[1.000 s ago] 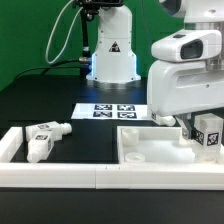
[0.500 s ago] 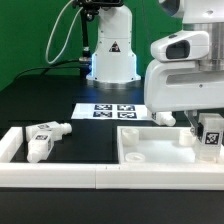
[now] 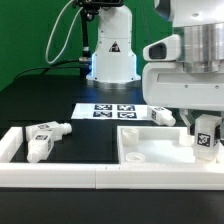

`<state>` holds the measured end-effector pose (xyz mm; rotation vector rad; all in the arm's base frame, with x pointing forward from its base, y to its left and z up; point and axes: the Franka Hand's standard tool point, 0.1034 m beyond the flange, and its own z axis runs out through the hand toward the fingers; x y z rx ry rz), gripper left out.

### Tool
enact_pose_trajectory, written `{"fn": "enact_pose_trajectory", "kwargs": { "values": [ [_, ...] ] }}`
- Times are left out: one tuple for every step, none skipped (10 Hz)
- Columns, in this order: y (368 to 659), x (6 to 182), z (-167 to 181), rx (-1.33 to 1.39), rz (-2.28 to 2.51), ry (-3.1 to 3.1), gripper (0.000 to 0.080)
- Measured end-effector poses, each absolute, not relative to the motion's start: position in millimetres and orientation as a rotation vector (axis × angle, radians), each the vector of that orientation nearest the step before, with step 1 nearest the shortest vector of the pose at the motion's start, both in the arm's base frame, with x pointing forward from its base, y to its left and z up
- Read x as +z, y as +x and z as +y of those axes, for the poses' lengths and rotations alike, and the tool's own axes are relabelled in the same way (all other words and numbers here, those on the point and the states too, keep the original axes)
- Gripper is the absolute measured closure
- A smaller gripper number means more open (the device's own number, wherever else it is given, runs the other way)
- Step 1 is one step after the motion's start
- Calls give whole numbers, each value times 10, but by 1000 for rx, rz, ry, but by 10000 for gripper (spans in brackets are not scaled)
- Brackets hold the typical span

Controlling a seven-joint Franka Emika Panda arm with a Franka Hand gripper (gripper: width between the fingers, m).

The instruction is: Assemble one leg

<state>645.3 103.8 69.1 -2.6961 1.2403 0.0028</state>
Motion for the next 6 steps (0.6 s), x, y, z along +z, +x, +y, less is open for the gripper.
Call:
{"fn": "enact_pose_trajectory", "kwargs": {
  "values": [
    [6449,690,1039,46,1350,-2632,511],
    [6443,687,1052,57,1451,-2581,511],
    [6434,685,1062,54,1505,-2554,511],
    [6434,682,1060,50,1455,-2582,454],
    [6441,699,1064,35,1324,-2658,319],
    [6455,742,1080,19,1085,-2768,319]
  ]
}}
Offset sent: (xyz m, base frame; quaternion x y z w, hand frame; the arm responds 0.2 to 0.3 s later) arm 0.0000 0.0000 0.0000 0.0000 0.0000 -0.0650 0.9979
